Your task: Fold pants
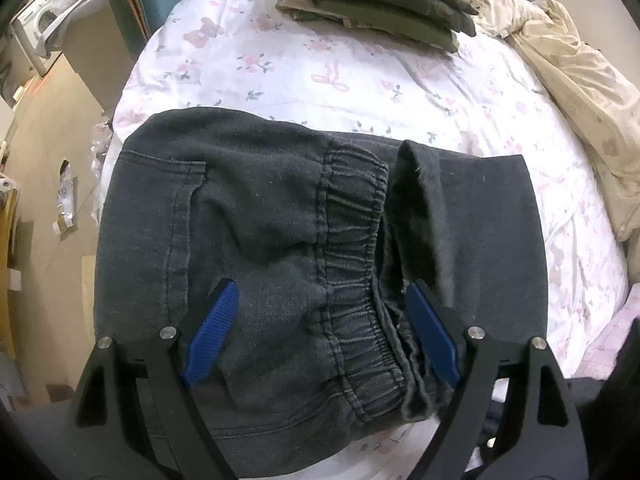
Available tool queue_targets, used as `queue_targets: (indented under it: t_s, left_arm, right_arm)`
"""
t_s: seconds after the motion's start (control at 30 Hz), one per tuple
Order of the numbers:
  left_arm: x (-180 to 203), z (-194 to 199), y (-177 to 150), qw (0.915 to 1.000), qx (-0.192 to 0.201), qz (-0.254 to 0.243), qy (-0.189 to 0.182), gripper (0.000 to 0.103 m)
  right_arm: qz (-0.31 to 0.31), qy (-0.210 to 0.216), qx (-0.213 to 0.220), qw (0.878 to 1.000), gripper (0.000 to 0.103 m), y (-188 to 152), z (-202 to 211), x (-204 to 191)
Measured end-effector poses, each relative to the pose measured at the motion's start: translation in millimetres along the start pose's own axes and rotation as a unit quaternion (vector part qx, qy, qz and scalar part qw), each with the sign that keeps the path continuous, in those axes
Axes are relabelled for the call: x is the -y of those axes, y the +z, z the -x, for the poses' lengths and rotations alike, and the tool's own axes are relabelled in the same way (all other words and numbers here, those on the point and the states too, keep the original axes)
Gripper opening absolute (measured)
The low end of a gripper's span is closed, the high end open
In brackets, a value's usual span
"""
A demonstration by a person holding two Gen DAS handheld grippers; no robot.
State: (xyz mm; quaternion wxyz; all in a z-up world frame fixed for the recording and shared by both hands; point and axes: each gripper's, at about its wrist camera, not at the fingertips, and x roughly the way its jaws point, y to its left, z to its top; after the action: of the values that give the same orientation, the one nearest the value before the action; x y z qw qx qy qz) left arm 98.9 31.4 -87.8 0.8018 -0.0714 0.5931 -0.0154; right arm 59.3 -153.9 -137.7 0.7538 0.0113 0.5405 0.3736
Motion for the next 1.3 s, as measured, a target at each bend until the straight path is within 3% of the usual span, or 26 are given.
queue_targets:
  t_s: [0.2,0.3,0.37,0.4,0.5,0.57,0.6,0.63,0.73,0.83,1.03,1.2,1.23,1.3]
  left_arm:
    - [4,-6,-3,0.9999,-0.012,-0.008,0.004,0.083]
    - [10,-8,-6,0.9996,-0.014,-0.024,0.010,0.083]
    - [13,-8,-8,0.9994,-0.015,-0.030,0.007,0.083]
    - [13,-7,-9,0.9994,-0.015,-0.032,0.005,0.083]
    - [13,-5,-10,0.9994,-0.014,-0.032,0.000,0.083]
    - [12,-4,-11,0.9995,-0.014,-0.029,-0.001,0.083]
    - [11,-4,-11,0.9996,-0.014,-0.026,-0.002,0.083]
    - [12,-5,-11,0.9996,-0.014,-0.025,-0.002,0.083]
    - [11,-6,-11,0.9996,-0.017,-0.022,0.001,0.083]
    - [9,-7,-11,0.9997,-0.017,-0.018,0.003,0.083]
    - [8,-8,-10,0.9997,-0.015,-0.017,0.006,0.083]
    - [10,-9,-11,0.9995,-0.013,-0.026,0.012,0.083]
    - [10,-9,-11,0.9995,-0.012,-0.028,0.014,0.083]
    - [10,-8,-11,0.9995,-0.009,-0.028,0.013,0.083]
  right_arm:
    - [-0.045,0.013,-0.004,0.999,0.016,-8,-17,13]
    - [-0.043,0.006,-0.004,0.999,0.031,-7,-3,12]
    - [-0.058,0.004,0.006,0.998,0.054,-8,11,16]
    - [-0.070,-0.005,0.019,0.997,0.058,-10,23,20]
    - [-0.093,-0.070,0.056,0.992,0.059,-16,49,34]
    - [-0.151,-0.131,0.084,0.976,0.059,-25,69,63]
    - [-0.182,-0.139,0.093,0.969,0.059,-29,74,77]
    - [-0.249,-0.140,0.106,0.952,0.059,-38,82,102]
    - [-0.354,-0.127,0.124,0.918,0.059,-58,91,143]
    - [-0.412,-0.127,0.127,0.893,0.059,-74,93,166]
    - [-0.439,-0.122,0.065,0.888,0.059,-85,65,178]
    - [-0.465,-0.127,0.047,0.875,0.059,-92,52,189]
    - [-0.464,-0.127,0.045,0.876,0.061,-91,50,190]
    - [-0.452,-0.133,0.043,0.881,0.053,-87,47,187]
